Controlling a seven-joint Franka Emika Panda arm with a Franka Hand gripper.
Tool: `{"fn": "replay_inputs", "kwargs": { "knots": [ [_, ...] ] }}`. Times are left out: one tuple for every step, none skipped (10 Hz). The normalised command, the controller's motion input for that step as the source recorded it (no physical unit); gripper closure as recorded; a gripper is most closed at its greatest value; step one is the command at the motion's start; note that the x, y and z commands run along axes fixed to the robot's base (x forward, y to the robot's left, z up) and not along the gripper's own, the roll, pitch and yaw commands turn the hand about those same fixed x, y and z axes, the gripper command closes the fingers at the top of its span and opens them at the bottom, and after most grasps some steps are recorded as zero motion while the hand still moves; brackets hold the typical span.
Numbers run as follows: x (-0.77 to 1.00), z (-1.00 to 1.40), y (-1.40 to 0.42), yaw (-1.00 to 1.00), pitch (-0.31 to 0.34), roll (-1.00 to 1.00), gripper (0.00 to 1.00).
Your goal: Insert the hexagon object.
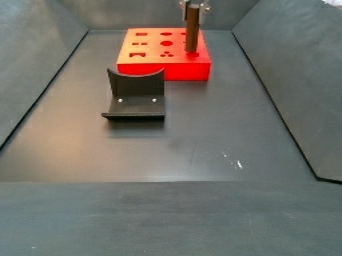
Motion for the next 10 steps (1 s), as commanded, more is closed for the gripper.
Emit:
{"fn": "replay_inputs", "kwargs": {
  "knots": [
    [0.08,-0.1,-0.03,0.0,0.0,0.02,1.0],
    [0.08,-0.16,-0.01,0.0,0.0,0.04,1.0],
    [0.1,-0.2,0.0,0.0,0.0,0.06,1.0],
    [0.0,-0.27,0.0,0.03,0.0,0.09,1.0],
    [0.0,-0.25,-0.03,0.07,-0.023,0.11,1.0],
    [-0.04,-0.25,-0.04,0.03,-0.029,0.14,1.0],
    [-0.16,-0.25,-0.08,0.0,-0.064,0.16,1.0],
    [-0.03,-0.21,-0.12,0.02,-0.026,0.17,1.0],
    [-0.07,-0.17,-0.14,0.01,-0.026,0.18,1.0],
    [-0.03,-0.19,-0.09,0.01,-0.027,0.14,1.0]
  ]
}}
